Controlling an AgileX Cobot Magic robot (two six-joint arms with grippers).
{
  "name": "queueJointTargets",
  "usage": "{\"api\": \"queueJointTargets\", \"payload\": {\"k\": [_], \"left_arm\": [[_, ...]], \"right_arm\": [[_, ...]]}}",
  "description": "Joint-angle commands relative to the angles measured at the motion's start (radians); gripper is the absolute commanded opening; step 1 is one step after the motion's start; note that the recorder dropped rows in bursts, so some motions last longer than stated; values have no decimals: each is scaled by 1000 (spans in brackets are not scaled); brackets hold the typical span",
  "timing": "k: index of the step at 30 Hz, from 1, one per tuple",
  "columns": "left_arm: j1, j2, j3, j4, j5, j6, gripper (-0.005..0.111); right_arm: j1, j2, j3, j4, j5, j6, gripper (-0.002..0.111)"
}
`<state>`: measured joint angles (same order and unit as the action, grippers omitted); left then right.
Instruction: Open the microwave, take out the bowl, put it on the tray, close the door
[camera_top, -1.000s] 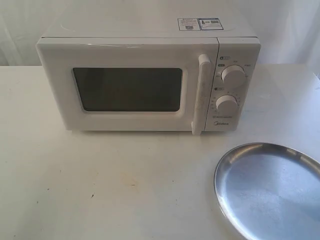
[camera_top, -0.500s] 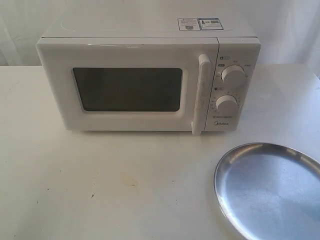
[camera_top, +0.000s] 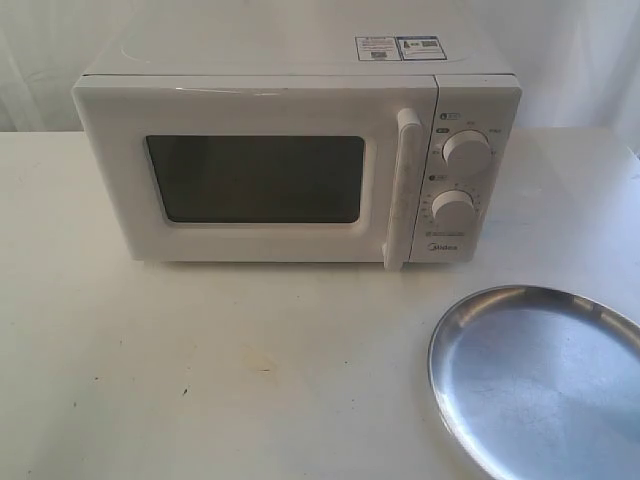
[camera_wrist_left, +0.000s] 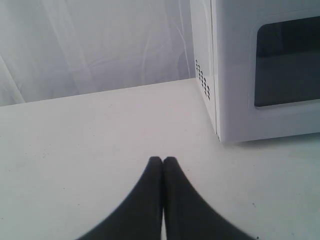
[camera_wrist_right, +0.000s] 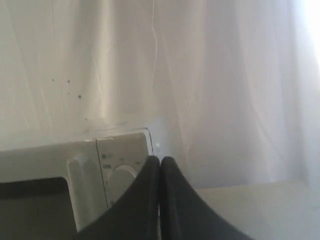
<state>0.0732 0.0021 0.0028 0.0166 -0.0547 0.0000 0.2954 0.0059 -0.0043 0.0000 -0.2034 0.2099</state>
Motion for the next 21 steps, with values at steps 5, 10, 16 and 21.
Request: {"api": "queueJointTargets", "payload": {"k": [5,10,16,21], "left_arm": [[0,-2,-3,-8,-5,0,0],[0,-2,-3,-8,-5,0,0],[0,-2,-3,-8,-5,0,0],[0,-2,-3,-8,-5,0,0]], "right_arm": [[-8,-6,4,6,-296,299,0],[-8,-6,-29,-206,-386,468,0],[-8,115,-253,-690,-381,712,0],[-6,440,-370,-818,-403,763,0]]}}
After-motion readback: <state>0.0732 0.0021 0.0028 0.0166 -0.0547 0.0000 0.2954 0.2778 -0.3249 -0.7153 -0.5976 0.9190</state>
